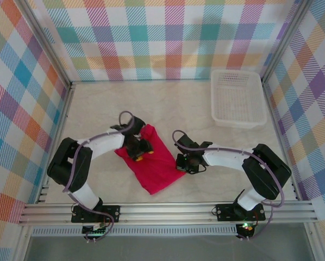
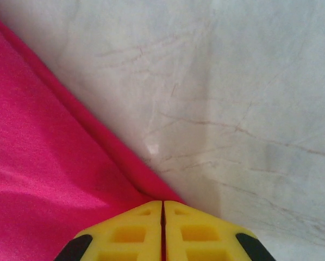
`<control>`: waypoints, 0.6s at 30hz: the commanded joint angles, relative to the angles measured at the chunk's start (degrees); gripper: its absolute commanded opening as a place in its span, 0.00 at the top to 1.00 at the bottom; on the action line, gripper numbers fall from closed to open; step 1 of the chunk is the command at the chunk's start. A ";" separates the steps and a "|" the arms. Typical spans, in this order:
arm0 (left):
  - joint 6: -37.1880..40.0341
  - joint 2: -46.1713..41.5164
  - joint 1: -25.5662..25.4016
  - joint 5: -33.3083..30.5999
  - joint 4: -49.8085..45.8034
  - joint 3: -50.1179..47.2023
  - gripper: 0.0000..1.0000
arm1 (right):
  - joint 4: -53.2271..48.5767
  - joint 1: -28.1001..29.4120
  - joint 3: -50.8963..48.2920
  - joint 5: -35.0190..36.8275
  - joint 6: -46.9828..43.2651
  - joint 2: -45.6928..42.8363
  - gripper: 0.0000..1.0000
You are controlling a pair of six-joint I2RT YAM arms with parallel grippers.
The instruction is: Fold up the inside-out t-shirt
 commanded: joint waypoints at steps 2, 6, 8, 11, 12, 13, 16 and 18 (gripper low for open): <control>9.41 0.88 11.99 -5.65 -9.82 13.36 0.45 | -3.01 2.27 -1.18 0.37 1.86 0.45 0.89; 11.86 2.84 15.60 -7.92 -15.88 24.93 0.44 | -7.70 3.94 2.17 2.46 1.00 -1.62 0.87; 13.16 3.49 15.89 -9.00 -18.39 28.03 0.44 | -10.58 4.18 5.23 4.52 -1.06 -2.56 0.81; 14.56 2.61 16.42 -8.53 -20.55 27.15 0.42 | -11.14 3.20 10.16 8.10 -7.79 -1.62 0.46; 14.69 1.52 16.84 -7.86 -20.72 25.20 0.41 | -10.03 1.95 12.12 7.60 -10.76 -0.18 0.36; 14.71 0.49 17.32 -6.56 -20.26 23.02 0.40 | -8.86 0.56 14.08 6.65 -13.37 1.58 0.28; 14.48 -3.36 19.19 -1.19 -17.78 13.62 0.36 | -8.14 -3.26 23.57 2.89 -20.54 10.16 0.23; 13.91 -6.20 20.41 2.35 -14.22 6.55 0.34 | -9.43 -4.23 32.40 1.97 -25.12 17.68 0.22</control>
